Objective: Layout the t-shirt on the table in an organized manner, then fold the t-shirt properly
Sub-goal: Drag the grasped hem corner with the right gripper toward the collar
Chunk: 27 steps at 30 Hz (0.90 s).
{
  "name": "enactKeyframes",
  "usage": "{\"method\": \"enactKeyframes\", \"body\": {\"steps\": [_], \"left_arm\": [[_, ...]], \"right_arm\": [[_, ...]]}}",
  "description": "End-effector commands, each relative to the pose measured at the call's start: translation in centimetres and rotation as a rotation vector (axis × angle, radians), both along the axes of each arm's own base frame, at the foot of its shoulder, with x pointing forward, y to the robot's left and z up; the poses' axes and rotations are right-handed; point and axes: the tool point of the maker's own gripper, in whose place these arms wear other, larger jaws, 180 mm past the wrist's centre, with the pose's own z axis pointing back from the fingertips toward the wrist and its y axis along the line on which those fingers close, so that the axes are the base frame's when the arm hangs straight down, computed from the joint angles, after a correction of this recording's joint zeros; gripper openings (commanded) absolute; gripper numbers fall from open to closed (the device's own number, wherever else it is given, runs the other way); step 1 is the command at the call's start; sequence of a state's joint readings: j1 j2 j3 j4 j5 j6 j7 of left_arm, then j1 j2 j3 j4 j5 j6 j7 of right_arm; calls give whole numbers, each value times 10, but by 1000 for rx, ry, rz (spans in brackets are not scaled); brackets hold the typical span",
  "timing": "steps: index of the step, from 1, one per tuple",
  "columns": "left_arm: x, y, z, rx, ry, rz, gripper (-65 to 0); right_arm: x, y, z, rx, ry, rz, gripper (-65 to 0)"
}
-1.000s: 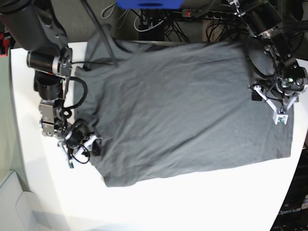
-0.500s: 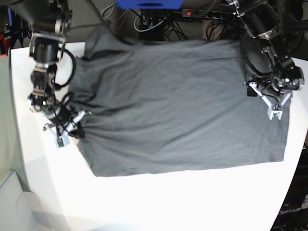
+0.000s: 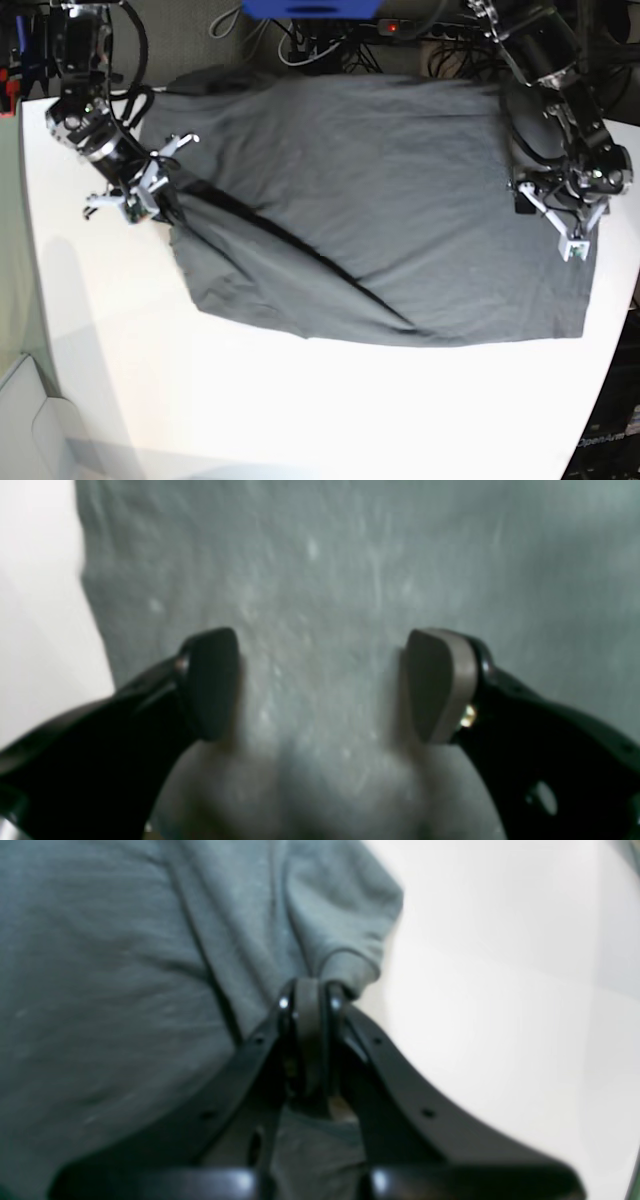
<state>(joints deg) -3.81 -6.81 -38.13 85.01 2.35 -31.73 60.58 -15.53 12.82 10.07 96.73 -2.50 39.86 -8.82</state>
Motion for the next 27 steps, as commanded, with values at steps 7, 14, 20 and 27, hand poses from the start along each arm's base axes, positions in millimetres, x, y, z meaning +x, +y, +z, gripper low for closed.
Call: {"method": "enactKeyframes", "body": {"steps": [7, 14, 20, 27], "left_arm": [[9, 0, -4, -25, -3, 3, -138], [12, 0, -3, -29, -10, 3, -138], [16, 0, 0, -28, -18, 2, -138], [16, 0, -1, -28, -16, 2, -138]], "right_arm": [[-65, 14, -18, -35, 111, 131, -650], [-133, 43, -54, -176, 266, 419, -650], [-166, 42, -80, -445, 292, 618, -650], [-110, 23, -63, -592, 225, 468, -650]]}}
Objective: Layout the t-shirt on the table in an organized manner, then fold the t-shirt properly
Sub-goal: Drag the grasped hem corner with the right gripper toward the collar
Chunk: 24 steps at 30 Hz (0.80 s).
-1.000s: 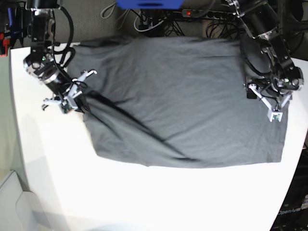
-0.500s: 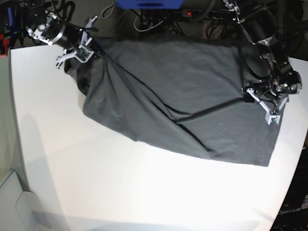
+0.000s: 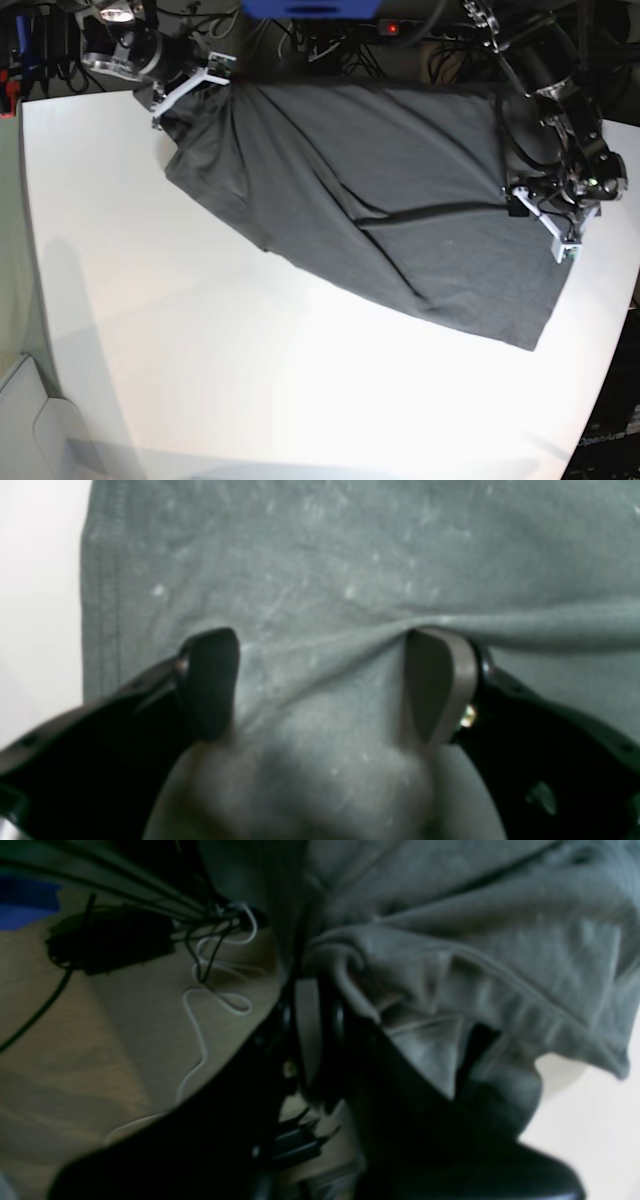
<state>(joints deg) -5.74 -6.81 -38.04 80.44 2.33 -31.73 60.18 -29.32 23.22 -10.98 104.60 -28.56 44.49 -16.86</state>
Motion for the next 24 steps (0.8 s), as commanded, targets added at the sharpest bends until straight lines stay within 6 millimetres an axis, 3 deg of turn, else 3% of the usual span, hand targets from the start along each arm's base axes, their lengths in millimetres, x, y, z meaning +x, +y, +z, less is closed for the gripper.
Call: {"method": "enactKeyframes", "body": {"steps": [1, 7, 15, 24], "left_arm": [[10, 6, 12, 17, -39, 0, -138], [9, 6, 11, 16, -38, 1, -138], [4, 7, 10, 21, -31, 2, -138], [3, 8, 9, 19, -27, 7, -138]], "right_arm": [[44, -11, 24, -22, -157, -72, -650], [98, -14, 62, 41, -313, -252, -650], [121, -9, 79, 105, -366, -303, -650], [166, -28, 114, 153, -445, -452, -650]]}}
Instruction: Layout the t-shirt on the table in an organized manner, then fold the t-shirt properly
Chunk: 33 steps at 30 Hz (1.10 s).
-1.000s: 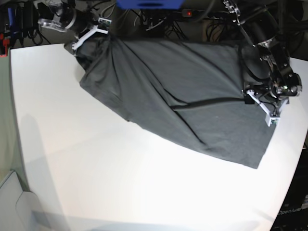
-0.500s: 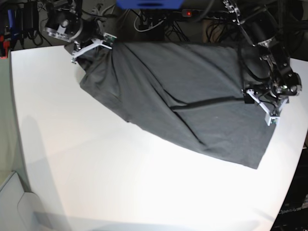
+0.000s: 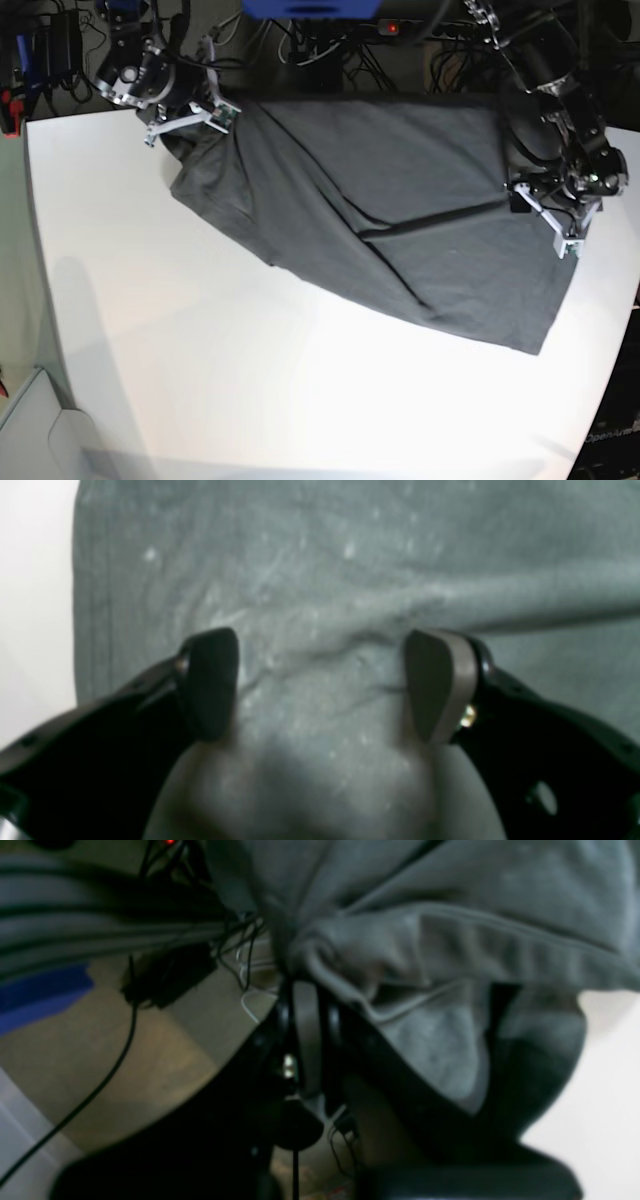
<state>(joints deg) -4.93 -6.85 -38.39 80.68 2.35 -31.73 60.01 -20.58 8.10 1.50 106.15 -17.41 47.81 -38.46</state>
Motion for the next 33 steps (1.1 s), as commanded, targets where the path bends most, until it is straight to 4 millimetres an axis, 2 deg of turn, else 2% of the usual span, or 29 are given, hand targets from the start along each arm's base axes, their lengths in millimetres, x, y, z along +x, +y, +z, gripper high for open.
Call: {"method": "enactKeyframes", "body": {"steps": [1, 6, 9, 11, 13, 15, 16, 22, 24, 25, 27, 33], "left_arm": [[9, 6, 11, 16, -33, 2, -138], [10, 7, 7, 7, -21, 3, -138], [18, 24, 2, 1, 21, 23, -138], [20, 33, -7, -20, 50, 35, -138], [27, 41, -12, -35, 39, 45, -138], [39, 46, -7, -33, -14, 48, -138], [41, 46, -4, -19, -16, 38, -138], [37, 49, -8, -7, 2, 29, -138], [36, 50, -12, -22, 10, 38, -138], [36, 47, -18, -35, 10, 37, -138], [47, 43, -15, -41, -23, 33, -138], [44, 39, -24, -69, 1, 36, -138]], "right_arm": [[108, -16, 98, 38, -463, -77, -650], [124, -17, 109, 23, -490, -83, -650], [127, -21, 120, 13, -519, -88, -650], [128, -22, 119, 8, -514, -91, -650], [143, -17, 135, 20, -564, -92, -650], [155, -8, 142, 45, -578, -102, -650], [157, -10, 144, 36, -577, -110, -650], [156, -17, 140, 7, -550, -135, -650], [157, -21, 130, 3, -520, -148, -650], [163, -20, 132, 12, -528, -148, -650], [169, -12, 134, 22, -531, -139, -650], [163, -16, 118, 7, -486, -138, -641]]}}
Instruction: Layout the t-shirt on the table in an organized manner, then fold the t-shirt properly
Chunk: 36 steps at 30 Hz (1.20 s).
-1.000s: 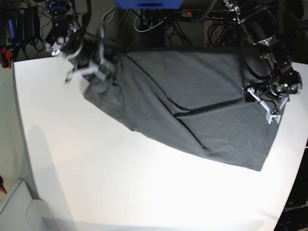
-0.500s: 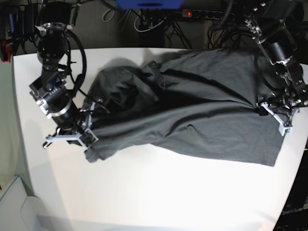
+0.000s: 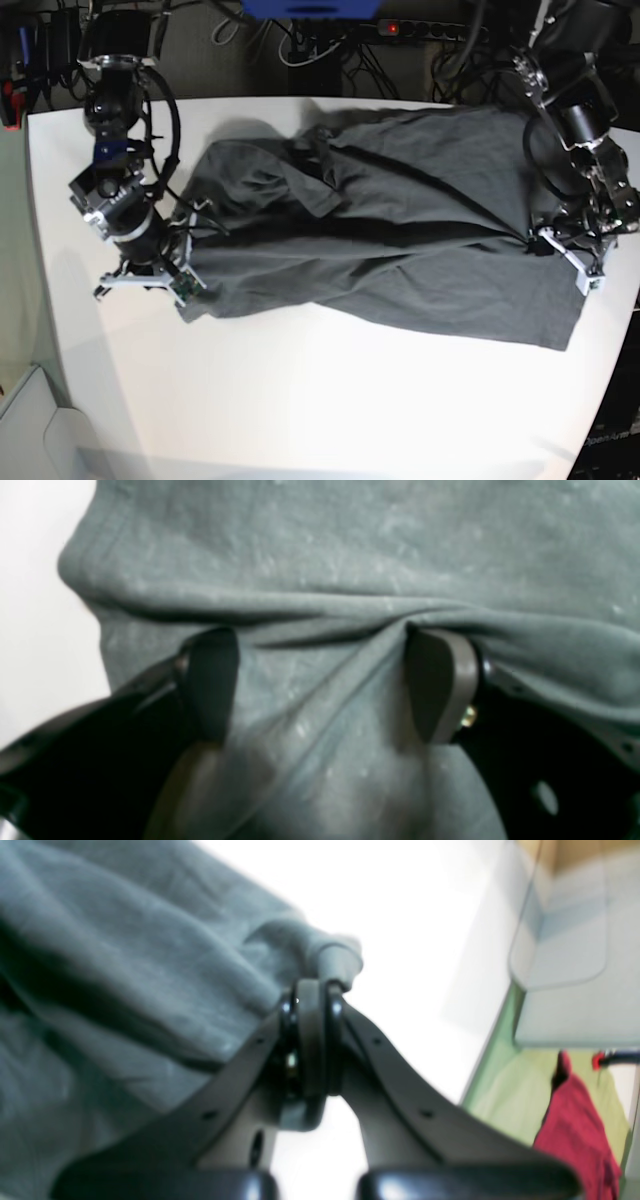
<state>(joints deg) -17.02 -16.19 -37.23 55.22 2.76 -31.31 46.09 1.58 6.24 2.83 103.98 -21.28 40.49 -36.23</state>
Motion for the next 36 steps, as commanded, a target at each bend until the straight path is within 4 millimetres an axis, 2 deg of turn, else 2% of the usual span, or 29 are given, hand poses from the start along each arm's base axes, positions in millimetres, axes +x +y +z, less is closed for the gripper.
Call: {"method": "enactKeyframes", "body": {"steps": [1, 9, 11, 14, 19, 23, 26, 30, 33, 36], "left_arm": [[-13, -3, -12, -1, 83, -9, -138], [-14, -5, -15, -9, 88, -12, -138], [-14, -4, -14, -6, 87, -11, -138], [-14, -3, -14, -5, 87, -12, -138], [-15, -3, -14, -5, 88, -12, -138], [-15, -5, -15, -8, 88, -13, -138], [-15, -6, -15, -9, 88, -14, -138], [-15, -13, -18, -21, 90, -19, -138], [-19, -13, -21, -22, 99, -18, -138], [-22, -13, -23, -23, 104, -17, -138]], "right_arm": [[8, -1, 11, 8, -41, 1, -626], [-3, -4, -21, 12, 52, -6, -394], [-4, -4, -24, 13, 58, -6, -352], [-4, -7, -23, 13, 57, -15, -322], [-1, -36, -7, 15, 11, -99, -319], [19, -51, 19, 27, -63, -145, -319], [35, -50, 38, 34, -115, -143, -319], [63, -18, 51, 110, -144, -109, -319], [86, 2, 32, 145, -70, -78, -319], [106, 6, 7, 95, 63, -94, -319]]}}
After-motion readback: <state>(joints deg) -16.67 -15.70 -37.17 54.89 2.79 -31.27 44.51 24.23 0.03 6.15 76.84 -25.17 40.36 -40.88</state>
